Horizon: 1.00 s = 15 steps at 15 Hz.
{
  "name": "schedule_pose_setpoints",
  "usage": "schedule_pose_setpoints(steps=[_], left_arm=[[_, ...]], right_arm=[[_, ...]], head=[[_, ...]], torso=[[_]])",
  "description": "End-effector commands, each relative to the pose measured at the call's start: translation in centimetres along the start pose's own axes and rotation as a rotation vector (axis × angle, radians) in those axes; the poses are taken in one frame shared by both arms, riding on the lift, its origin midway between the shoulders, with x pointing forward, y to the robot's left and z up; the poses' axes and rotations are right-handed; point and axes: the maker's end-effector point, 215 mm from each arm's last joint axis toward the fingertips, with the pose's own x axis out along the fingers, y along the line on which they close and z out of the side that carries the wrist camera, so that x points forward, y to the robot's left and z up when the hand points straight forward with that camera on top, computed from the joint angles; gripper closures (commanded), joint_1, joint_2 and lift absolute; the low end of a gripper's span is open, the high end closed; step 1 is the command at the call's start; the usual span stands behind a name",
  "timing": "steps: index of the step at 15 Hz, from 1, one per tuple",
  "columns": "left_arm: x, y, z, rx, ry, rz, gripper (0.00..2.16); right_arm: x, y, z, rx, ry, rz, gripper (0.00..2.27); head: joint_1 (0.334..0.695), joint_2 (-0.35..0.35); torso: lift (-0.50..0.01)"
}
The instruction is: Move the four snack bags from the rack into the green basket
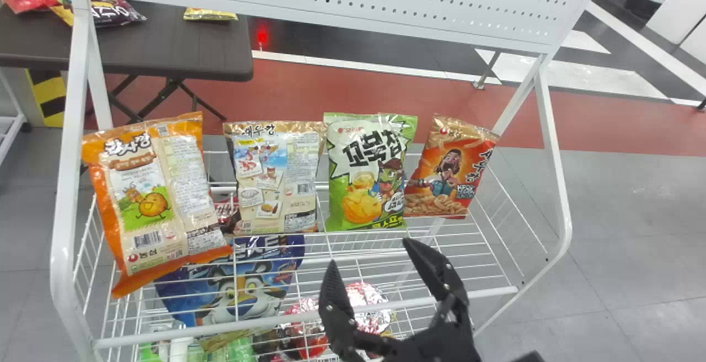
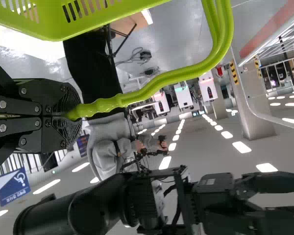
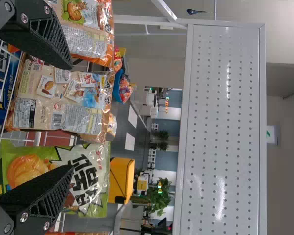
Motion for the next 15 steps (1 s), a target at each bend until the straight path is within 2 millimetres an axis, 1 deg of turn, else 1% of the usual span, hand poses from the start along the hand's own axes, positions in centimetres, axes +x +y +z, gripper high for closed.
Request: schedule_pose_setpoints(steps=[1,2,4,5,6,7,8,10,11,12,13,15], left_arm=[[0.1,0.0,-0.1,-0.003,0.007,0.002,1.47],[0.1,0.0,-0.2,-0.004,0.01,0.003,1.47],[0.0,0.0,-0.3,-0.011,0.013,0.004,1.47],[0.1,-0.1,-0.4,-0.011,0.015,0.001,1.47],[0.1,-0.1,-0.4,-0.01,0.016,0.0,1.47],[0.0,-0.1,-0.5,-0.013,0.018,0.001,1.47],[0.0,-0.1,-0.5,-0.013,0.018,-0.002,1.47],[0.0,-0.2,-0.5,-0.01,0.018,-0.005,1.47],[-0.1,-0.2,-0.4,-0.01,0.017,-0.006,1.47],[-0.1,-0.3,-0.3,-0.009,0.016,-0.008,1.47],[-0.1,-0.4,-0.2,-0.007,0.014,-0.011,1.47],[-0.1,-0.4,-0.2,-0.007,0.012,-0.013,1.47]], right_arm=[[3.4,2.5,-0.8,0.027,-0.01,0.052,0.09],[5.0,4.3,-0.9,0.037,-0.02,0.09,0.09],[9.2,8.8,-3.5,0.053,0.042,0.178,0.09],[10.9,10.6,-4.3,0.045,0.06,0.209,0.09],[12.6,12.5,-4.6,0.038,0.068,0.235,0.09],[14.2,13.5,-5.4,0.027,0.091,0.243,0.09],[15.6,13.9,-5.7,0.019,0.102,0.251,0.09],[17.5,14.7,-7.3,-0.009,0.155,0.277,0.1],[18.3,14.9,-8.2,-0.034,0.177,0.285,0.1],[19.0,15.2,-8.6,-0.039,0.187,0.294,0.1],[20.0,15.0,-9.3,-0.04,0.21,0.297,0.11],[21.7,15.3,-9.8,-0.023,0.238,0.327,0.13]], head=[[0.695,-0.35],[0.695,-0.35],[0.695,-0.344],[0.695,-0.301],[0.695,-0.256],[0.695,-0.203],[0.695,-0.119],[0.695,-0.066],[0.695,-0.052],[0.695,-0.04],[0.695,-0.03],[0.695,-0.013]], torso=[[0.0],[0.0],[0.0],[0.0],[0.0],[0.0],[0.0],[0.0],[0.0],[0.0],[0.0],[0.0]])
